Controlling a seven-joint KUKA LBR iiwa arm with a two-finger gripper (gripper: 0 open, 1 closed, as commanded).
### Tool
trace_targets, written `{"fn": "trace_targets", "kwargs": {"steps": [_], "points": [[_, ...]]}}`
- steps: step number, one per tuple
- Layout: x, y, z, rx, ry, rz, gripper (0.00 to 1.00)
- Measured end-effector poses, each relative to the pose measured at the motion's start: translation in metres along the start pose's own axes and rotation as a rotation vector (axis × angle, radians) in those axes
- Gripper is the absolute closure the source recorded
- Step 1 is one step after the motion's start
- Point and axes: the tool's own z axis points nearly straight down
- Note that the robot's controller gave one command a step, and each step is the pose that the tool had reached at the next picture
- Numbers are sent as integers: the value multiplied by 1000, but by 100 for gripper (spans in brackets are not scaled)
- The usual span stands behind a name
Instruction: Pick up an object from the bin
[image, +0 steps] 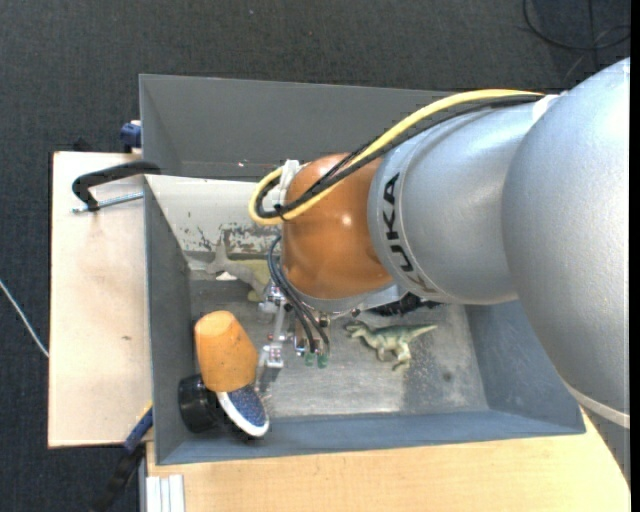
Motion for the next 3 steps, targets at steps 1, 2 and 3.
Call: {"fn": "trace_targets", "kwargs": {"steps": [1,2,3], "points": [[-9,15,70,17,-13,-49,0],[-27,-40,46,6,1,-124,0],[-94,-98,32,6,-1,-250,0]]}}
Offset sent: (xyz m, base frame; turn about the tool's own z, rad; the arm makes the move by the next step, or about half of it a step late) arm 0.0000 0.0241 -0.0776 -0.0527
